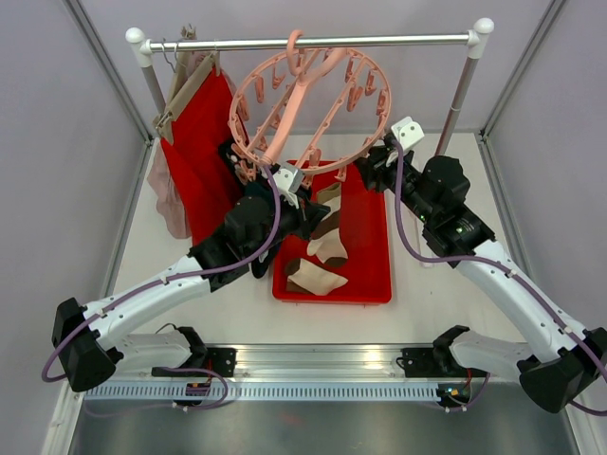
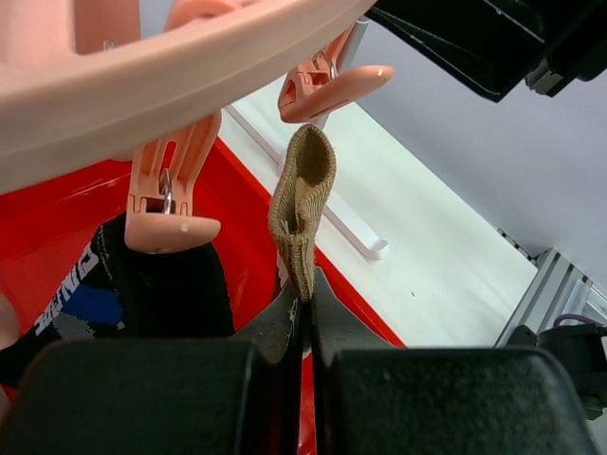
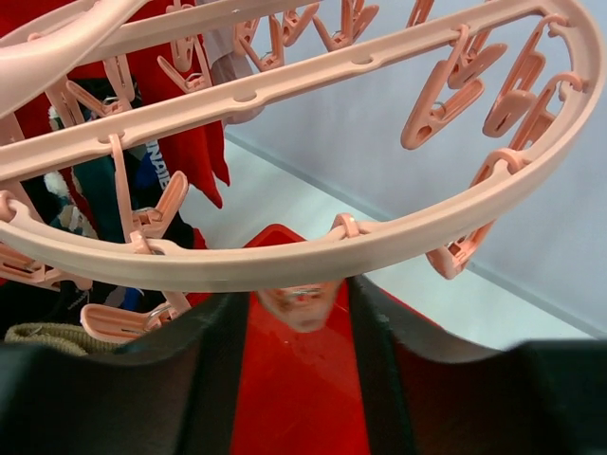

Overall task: Clip the socks to the hanger
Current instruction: Clamp the hanger.

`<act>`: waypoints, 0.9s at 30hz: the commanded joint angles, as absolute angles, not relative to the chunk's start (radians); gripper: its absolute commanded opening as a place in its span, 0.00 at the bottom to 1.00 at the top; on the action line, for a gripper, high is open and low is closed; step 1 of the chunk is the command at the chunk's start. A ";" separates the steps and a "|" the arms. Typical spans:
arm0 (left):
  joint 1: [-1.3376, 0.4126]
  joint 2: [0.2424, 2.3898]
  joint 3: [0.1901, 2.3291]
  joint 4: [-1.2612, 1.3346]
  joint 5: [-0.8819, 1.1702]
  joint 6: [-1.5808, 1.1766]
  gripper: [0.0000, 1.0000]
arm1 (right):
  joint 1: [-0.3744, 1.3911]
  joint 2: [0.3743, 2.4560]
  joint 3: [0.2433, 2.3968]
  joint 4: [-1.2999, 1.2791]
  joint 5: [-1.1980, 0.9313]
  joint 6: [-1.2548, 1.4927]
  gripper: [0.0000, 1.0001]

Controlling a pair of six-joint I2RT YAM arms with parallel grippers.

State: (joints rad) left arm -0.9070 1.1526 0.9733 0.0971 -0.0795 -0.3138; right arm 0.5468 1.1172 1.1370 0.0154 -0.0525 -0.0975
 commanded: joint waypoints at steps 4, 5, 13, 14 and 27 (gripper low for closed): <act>-0.911 1.129 1.022 0.089 -0.083 -0.282 0.02 | 0.546 1.108 1.186 0.057 -0.087 -0.072 0.23; -0.911 1.127 1.020 0.087 -0.081 -0.281 0.02 | 0.545 1.109 1.193 0.051 -0.094 -0.066 0.20; -0.913 1.117 1.000 0.118 0.066 -0.241 0.02 | 0.545 1.105 1.213 0.003 -0.130 -0.006 0.05; -0.913 1.115 0.997 0.124 0.063 -0.242 0.02 | 0.546 1.103 1.215 0.003 -0.139 -0.003 0.04; -0.913 1.189 1.042 0.167 0.037 -0.245 0.02 | 0.548 1.065 1.238 -0.097 -0.206 0.113 0.02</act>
State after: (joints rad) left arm -0.9100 1.1641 0.9894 0.1108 0.0135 -0.2703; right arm 0.5461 1.0855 1.1843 -0.0837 -0.1658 0.0761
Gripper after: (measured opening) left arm 0.033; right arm 0.203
